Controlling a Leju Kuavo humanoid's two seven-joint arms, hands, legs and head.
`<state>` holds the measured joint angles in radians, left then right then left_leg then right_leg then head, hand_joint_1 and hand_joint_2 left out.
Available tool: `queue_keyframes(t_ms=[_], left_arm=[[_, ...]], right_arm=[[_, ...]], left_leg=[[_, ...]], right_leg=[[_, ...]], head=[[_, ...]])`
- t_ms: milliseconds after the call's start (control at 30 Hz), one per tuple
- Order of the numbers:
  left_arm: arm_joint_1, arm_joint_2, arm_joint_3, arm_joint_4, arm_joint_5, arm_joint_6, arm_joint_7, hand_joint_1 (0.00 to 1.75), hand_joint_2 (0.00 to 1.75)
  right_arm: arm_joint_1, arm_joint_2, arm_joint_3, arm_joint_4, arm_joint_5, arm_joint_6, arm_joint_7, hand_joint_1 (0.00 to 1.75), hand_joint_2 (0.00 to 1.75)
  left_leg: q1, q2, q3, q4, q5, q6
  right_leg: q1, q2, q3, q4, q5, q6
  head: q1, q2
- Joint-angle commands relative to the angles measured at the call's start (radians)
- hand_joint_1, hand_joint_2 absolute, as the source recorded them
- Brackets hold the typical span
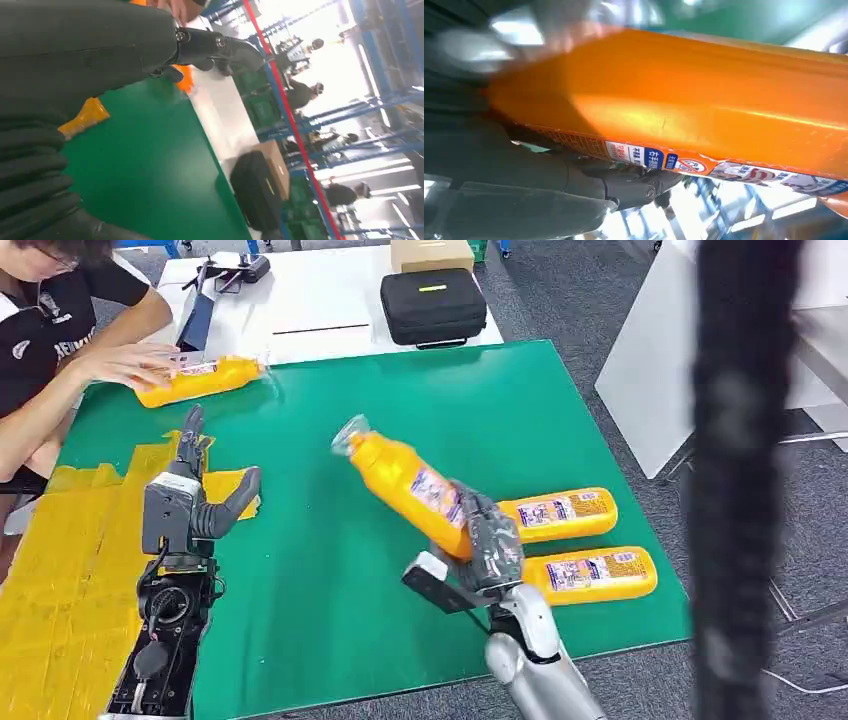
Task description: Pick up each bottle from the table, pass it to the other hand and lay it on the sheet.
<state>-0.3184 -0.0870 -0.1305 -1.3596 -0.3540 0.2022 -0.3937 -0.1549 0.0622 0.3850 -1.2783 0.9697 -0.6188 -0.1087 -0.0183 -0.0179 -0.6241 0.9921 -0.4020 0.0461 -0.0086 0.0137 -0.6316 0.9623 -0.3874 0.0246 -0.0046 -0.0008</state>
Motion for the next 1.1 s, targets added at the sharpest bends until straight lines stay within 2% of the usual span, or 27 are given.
queue_keyframes(t_ms=[33,67,133,200,233,267,333,433,567,667,933,1100], left_arm=[[-0.019,0.000,-0.032,-0.002,0.070,-0.064,0.005,0.00,1.75],[-0.029,0.004,-0.046,0.006,0.103,-0.098,0.017,0.00,1.75],[-0.038,0.008,-0.063,0.009,0.160,-0.155,0.033,0.00,1.75],[-0.032,0.014,-0.078,-0.001,0.206,-0.203,0.042,0.00,1.75],[-0.024,0.022,-0.093,-0.014,0.230,-0.236,0.046,0.00,1.75],[-0.014,0.027,-0.108,-0.028,0.255,-0.271,0.055,0.00,1.75],[-0.005,0.037,-0.144,-0.040,0.271,-0.314,0.072,0.00,1.75],[0.000,0.036,-0.193,-0.042,0.293,-0.360,0.085,0.00,1.75],[-0.016,0.023,-0.240,0.008,0.362,-0.406,0.104,0.00,1.75],[-0.028,0.014,-0.262,0.030,0.397,-0.427,0.098,0.00,1.75],[-0.036,0.011,-0.273,0.036,0.401,-0.425,0.099,0.00,1.75],[-0.055,0.016,-0.321,0.021,0.427,-0.424,0.113,0.00,1.75]], right_arm=[[0.006,0.034,-0.112,-0.029,-0.117,-0.079,-0.104,1.75,1.75],[0.011,0.054,-0.164,-0.051,-0.190,-0.079,-0.201,1.75,1.75],[0.010,0.079,-0.223,-0.051,-0.260,-0.079,-0.307,1.75,1.75],[-0.009,0.075,-0.219,-0.023,-0.353,-0.075,-0.346,1.75,1.75],[-0.025,0.070,-0.211,-0.001,-0.426,-0.039,-0.361,1.75,1.75],[-0.043,0.071,-0.209,0.024,-0.501,0.001,-0.378,1.75,1.75],[-0.066,0.070,-0.199,0.058,-0.541,0.036,-0.383,1.75,1.75],[-0.087,0.078,-0.176,0.072,-0.548,0.046,-0.400,1.75,1.75],[-0.117,0.090,-0.138,0.102,-0.546,0.061,-0.384,1.75,1.75],[-0.130,0.089,-0.120,0.117,-0.532,0.049,-0.379,1.75,1.75],[-0.131,0.086,-0.115,0.115,-0.531,0.047,-0.374,1.75,1.75],[-0.136,0.079,-0.084,0.116,-0.533,0.068,-0.357,1.75,1.75]], left_leg=[[0.002,0.001,0.006,0.001,-0.003,-0.004],[0.001,0.001,0.004,0.001,-0.002,-0.004],[0.002,-0.001,0.005,0.002,-0.003,-0.004],[0.002,-0.002,0.005,0.002,-0.003,-0.004],[0.002,-0.001,0.007,0.003,-0.004,-0.005],[0.001,0.001,0.002,0.000,-0.001,-0.002],[0.003,0.004,0.011,0.004,-0.007,-0.006],[0.001,0.003,0.002,0.000,-0.001,-0.002],[0.002,0.002,0.008,0.002,-0.005,-0.005],[0.001,0.002,0.006,0.001,-0.003,-0.004],[0.002,0.001,0.006,0.001,-0.003,-0.004],[0.002,-0.001,0.004,0.001,-0.002,-0.003]], right_leg=[[0.002,-0.002,0.006,0.001,-0.003,-0.001],[0.001,-0.002,0.005,0.001,-0.002,-0.001],[0.002,-0.003,0.005,0.002,-0.003,-0.001],[0.002,-0.004,0.006,0.002,-0.004,-0.001],[0.002,-0.003,0.007,0.002,-0.004,-0.001],[0.001,0.000,0.002,0.000,-0.001,0.000],[0.003,0.000,0.011,0.002,-0.005,-0.001],[0.001,0.001,0.002,-0.001,0.000,0.000],[0.002,-0.001,0.009,0.001,-0.004,-0.001],[0.002,0.001,0.006,0.000,-0.002,-0.001],[0.002,0.000,0.006,0.000,-0.002,-0.001],[0.002,-0.002,0.005,0.000,-0.002,-0.001]], head=[[0.000,0.000],[0.000,0.000],[0.000,0.000],[0.000,0.000],[0.000,0.000],[0.000,0.000],[0.000,0.000],[0.000,0.000],[0.000,0.000],[0.000,0.000],[0.000,0.000],[0.000,0.000]])
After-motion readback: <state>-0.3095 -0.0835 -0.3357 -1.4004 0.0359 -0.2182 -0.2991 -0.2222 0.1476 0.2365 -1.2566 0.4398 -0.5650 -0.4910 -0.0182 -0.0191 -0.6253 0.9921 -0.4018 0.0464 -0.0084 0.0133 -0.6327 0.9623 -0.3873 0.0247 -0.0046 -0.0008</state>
